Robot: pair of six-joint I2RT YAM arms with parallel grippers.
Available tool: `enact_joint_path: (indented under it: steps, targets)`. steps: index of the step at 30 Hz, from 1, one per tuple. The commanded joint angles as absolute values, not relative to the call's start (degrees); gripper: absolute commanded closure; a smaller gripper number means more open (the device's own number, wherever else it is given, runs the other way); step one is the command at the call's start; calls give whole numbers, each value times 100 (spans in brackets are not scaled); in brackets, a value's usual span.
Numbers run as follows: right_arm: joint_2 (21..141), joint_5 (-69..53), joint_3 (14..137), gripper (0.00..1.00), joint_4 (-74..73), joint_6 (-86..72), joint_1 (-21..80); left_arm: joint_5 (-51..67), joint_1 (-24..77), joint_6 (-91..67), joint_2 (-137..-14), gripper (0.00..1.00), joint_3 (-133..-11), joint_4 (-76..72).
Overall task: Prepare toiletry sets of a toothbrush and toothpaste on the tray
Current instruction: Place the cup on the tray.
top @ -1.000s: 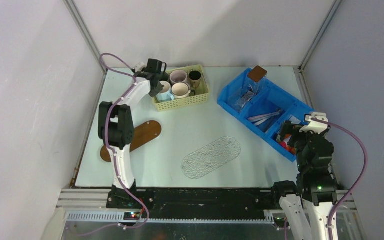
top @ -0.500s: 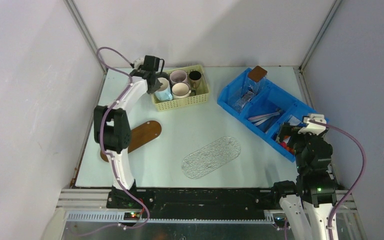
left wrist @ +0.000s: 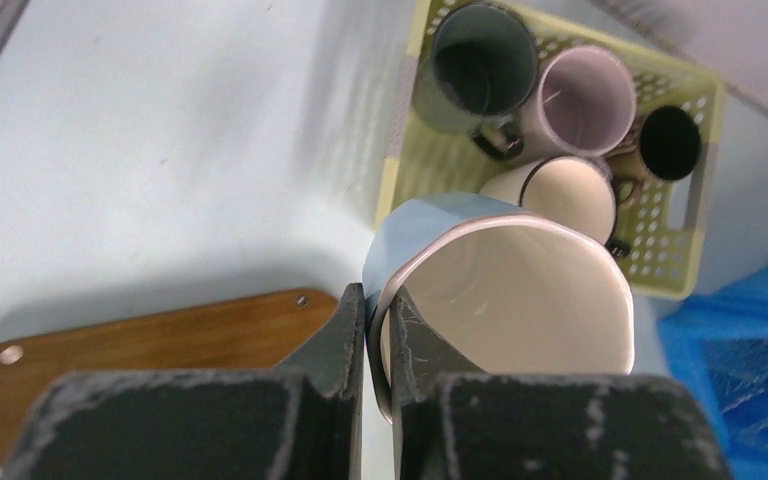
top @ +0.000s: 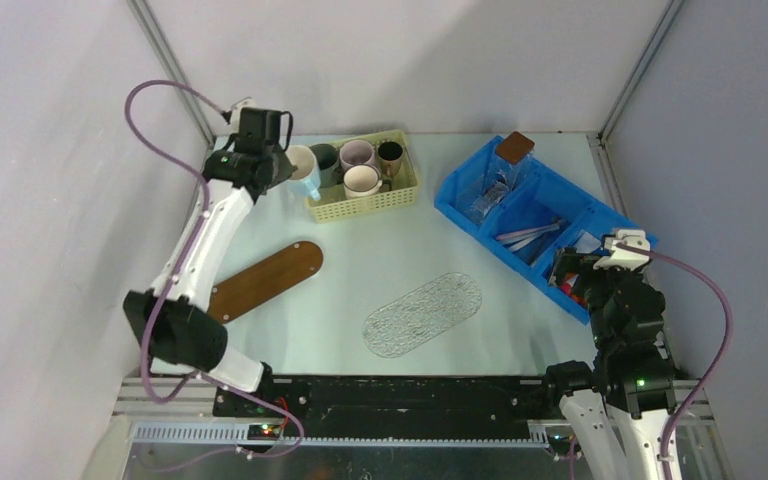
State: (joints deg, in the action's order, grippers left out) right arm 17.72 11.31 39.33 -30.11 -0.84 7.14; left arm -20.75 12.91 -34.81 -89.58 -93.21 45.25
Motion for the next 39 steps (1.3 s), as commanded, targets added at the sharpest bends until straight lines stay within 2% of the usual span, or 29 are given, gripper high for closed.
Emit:
enact_joint_path:
  steps: [1,9,18,25,39]
  targets:
    - [1735,1053,3937,1,-2685,-73,799,-2051,1169,-3035,-7777,100,-8852,4691]
    - [1845,1055,3929,0,-2610,-75,1019,-1744,602,-2910,-5947,100,-7110,5035]
    - [1819,1173,3858,1,-2550,-19,1275,-1531,-152,-2660,-5009,100,-5826,5274]
    - [1788,1212,3788,1,-2492,-13,1408,-800,-182,-2953,-5302,100,-5386,4435]
    - [1644,1283,3624,1,-2418,-27,1425,-994,239,-3098,-6283,100,-5522,3664]
